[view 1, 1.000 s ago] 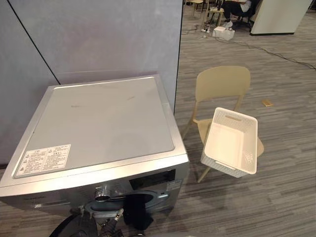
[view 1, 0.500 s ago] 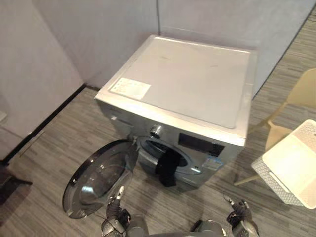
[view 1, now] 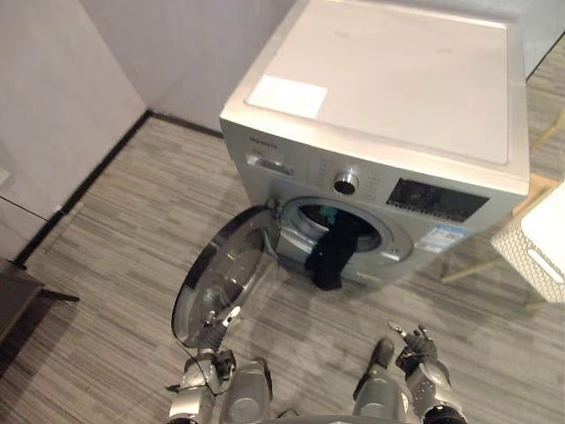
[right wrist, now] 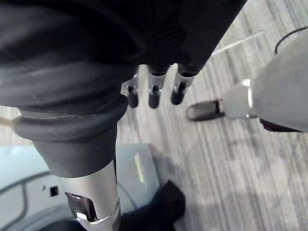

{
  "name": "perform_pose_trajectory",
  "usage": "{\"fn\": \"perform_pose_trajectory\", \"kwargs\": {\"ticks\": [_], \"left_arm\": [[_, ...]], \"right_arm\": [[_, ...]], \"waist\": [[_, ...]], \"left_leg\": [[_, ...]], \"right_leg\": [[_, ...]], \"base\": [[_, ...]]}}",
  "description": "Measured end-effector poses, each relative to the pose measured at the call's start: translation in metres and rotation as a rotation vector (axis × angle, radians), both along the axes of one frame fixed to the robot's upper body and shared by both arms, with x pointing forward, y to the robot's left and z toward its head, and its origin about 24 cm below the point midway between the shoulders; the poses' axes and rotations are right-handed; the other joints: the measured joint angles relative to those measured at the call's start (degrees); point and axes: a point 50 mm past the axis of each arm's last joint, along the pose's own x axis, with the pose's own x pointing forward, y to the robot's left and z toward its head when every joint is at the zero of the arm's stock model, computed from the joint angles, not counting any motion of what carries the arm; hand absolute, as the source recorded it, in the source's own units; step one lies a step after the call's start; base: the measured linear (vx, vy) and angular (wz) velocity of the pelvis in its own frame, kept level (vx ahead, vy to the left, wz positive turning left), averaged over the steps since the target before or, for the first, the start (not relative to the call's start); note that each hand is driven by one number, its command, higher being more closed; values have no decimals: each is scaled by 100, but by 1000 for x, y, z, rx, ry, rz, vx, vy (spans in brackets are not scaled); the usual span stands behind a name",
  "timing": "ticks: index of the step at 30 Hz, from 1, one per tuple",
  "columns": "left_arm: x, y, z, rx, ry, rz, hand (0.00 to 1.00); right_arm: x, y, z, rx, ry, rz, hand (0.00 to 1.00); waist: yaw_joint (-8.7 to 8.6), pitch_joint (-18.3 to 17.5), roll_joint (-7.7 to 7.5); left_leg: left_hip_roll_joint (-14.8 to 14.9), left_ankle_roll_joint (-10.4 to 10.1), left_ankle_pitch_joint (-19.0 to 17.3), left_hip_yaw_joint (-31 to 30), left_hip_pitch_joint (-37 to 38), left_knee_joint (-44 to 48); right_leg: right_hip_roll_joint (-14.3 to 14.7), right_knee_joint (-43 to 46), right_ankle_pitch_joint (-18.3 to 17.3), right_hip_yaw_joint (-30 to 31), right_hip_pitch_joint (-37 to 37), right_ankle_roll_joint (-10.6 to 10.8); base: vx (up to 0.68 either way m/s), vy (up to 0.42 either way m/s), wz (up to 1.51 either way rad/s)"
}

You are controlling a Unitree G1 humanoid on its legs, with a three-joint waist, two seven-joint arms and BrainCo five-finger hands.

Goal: Pick up the laundry basket with both hands and put the clothes into the washing machine.

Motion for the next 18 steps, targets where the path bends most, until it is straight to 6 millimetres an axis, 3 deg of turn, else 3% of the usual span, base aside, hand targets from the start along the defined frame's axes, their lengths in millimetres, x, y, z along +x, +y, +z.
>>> {"fn": "perform_pose_trajectory", "kwargs": {"ticks": [1, 2, 4, 7, 11, 15, 17, 18], "left_arm": [[0, 2, 0, 9, 0, -5, 0], [-2, 3, -1, 10, 6, -1, 0], [-6, 2, -2, 5, 16, 1, 0], [-1, -8, -1, -20, 4, -7, 0], [8, -21, 3, -57, -29, -18, 0], [10, -22, 4, -64, -34, -35, 0], [10, -24, 4, -66, -30, -42, 0], [8, -26, 3, -69, -24, -49, 0]], "right_arm": [[1, 3, 0, -3, -5, 30, 0], [0, 4, 0, -4, -3, 39, 0], [4, 5, 4, -15, -34, 67, 0], [1, 2, 3, -31, -31, 75, 0], [-17, -12, -1, -57, 7, 44, 0], [-40, -16, -10, -51, 62, 10, 0], [-47, -15, -13, -40, 77, -4, 0], [-50, -16, -14, -36, 81, -12, 0]], "waist": [[21, 82, -71], [37, 109, -99], [-6, 145, -177], [-59, 177, -196], [-212, 172, -122], [-249, 166, -73], [-246, 174, -46], [-229, 185, -35]], "left_leg": [[49, -66, 32, 104, 82, -109], [64, -102, 49, 181, 139, -174], [181, -192, 140, 424, 236, -478], [260, -291, 367, 639, 505, -900], [312, -352, 542, 568, 831, -1223], [300, -361, 803, 470, 1061, -1268], [300, -331, 966, 359, 940, -791], [307, -175, 1100, 305, 771, -255]], "right_leg": [[283, 511, -331, 81, -94, -85], [375, 421, -386, 196, -99, -153], [665, -119, -98, 454, -98, -213], [914, -438, 62, 804, -119, -208], [1012, -428, -33, 801, 44, -264], [962, -252, -351, 646, 322, -273], [868, 51, -671, 558, 371, -346], [810, 315, -875, 570, 397, -372]], "base": [[-77, 22, -66], [-78, 47, -75], [-12, -15, -77], [126, -75, -63], [142, -48, -10], [79, -39, 27], [59, -97, 33], [34, -113, 24]]}}
